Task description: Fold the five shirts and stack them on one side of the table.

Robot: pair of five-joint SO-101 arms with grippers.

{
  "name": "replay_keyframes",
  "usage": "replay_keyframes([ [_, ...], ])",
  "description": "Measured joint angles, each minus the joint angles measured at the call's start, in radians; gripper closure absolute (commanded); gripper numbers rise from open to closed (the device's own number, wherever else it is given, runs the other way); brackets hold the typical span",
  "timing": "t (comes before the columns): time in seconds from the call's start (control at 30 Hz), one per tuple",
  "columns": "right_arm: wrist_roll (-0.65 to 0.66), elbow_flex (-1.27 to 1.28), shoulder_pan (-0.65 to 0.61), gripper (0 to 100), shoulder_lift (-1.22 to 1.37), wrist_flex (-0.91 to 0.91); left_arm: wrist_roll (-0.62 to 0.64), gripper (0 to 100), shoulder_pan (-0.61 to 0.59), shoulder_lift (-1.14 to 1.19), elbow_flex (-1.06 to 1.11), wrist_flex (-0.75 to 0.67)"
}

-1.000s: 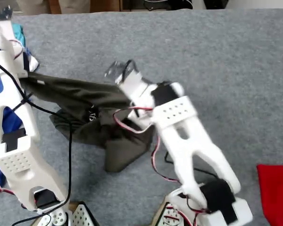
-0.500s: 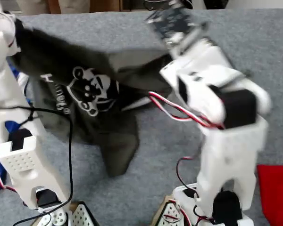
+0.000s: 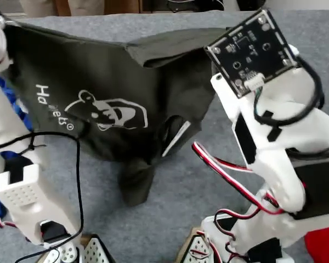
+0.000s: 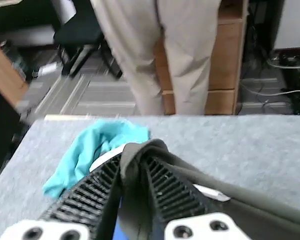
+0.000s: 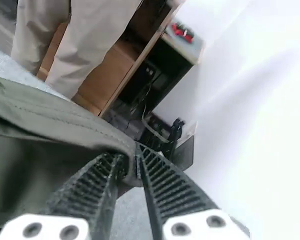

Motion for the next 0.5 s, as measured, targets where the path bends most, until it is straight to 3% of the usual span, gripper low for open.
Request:
replay_keyframes([
  [0.13, 0.000, -0.120, 0.009, 99.4, 0.029, 0.000, 0.018, 98, -0.034, -0.003, 0.020, 0.000],
  [0.5, 0.003, -0.336, 0.140, 99.4, 0.052, -0.075, 0.278, 98, -0.054, -0.229, 0.029, 0.000],
])
